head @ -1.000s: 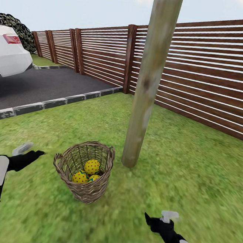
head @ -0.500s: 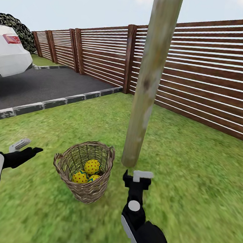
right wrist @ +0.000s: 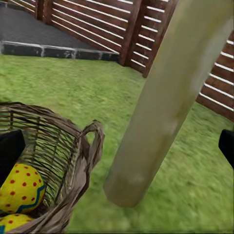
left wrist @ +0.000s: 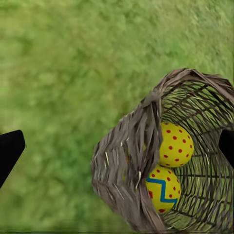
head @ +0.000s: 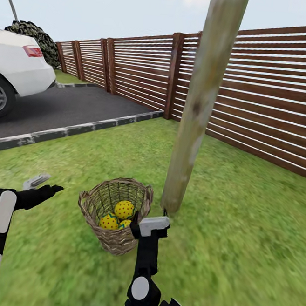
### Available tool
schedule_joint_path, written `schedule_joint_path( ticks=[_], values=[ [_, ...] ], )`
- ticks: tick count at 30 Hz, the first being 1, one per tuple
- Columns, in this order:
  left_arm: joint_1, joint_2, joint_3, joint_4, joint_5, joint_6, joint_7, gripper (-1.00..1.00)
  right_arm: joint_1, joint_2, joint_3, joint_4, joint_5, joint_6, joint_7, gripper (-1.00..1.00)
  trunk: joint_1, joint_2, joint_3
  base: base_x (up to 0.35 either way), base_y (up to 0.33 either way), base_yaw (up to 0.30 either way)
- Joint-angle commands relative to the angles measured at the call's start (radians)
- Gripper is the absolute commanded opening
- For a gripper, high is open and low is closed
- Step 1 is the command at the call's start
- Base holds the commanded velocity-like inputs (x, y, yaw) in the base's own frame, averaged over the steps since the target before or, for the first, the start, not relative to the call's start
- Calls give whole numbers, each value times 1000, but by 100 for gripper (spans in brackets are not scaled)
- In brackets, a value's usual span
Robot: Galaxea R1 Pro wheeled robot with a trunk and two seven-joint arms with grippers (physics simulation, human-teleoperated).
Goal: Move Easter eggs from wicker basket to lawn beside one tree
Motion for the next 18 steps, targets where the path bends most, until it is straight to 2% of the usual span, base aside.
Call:
schedule_joint_path(
  ticks=[1,2,5,7,8,11,16,18],
  values=[
    [-1,-10,-7,-1,7,4,6,100,-1,0,1,0,-20,10,-7,100,0,0,-1,0,0,287],
    [-1,-21,-35,-1,7,4,6,100,-3,4,1,-1,-72,8,-9,100,0,0,-1,0,0,291],
    [-1,-27,-82,-2,7,5,6,100,-6,19,1,-1,-147,7,-10,100,0,0,-1,0,0,292],
    [-1,-27,-102,-2,6,5,6,100,-13,29,2,2,-213,3,-11,100,0,0,-1,0,0,293],
    [-1,-27,-106,-1,6,5,6,100,-17,30,2,2,-229,2,-11,100,0,0,-1,0,0,294],
    [-1,-30,-111,0,6,5,6,100,-24,33,3,-2,-256,-1,-19,100,0,0,-3,0,0,293],
    [-1,-33,-114,1,6,5,6,100,-30,34,2,3,-271,2,-15,100,0,0,-6,0,0,286],
    [-1,-33,-132,9,6,5,6,100,-62,35,2,10,-284,18,-13,100,0,0,-8,0,0,265]
  ],
)
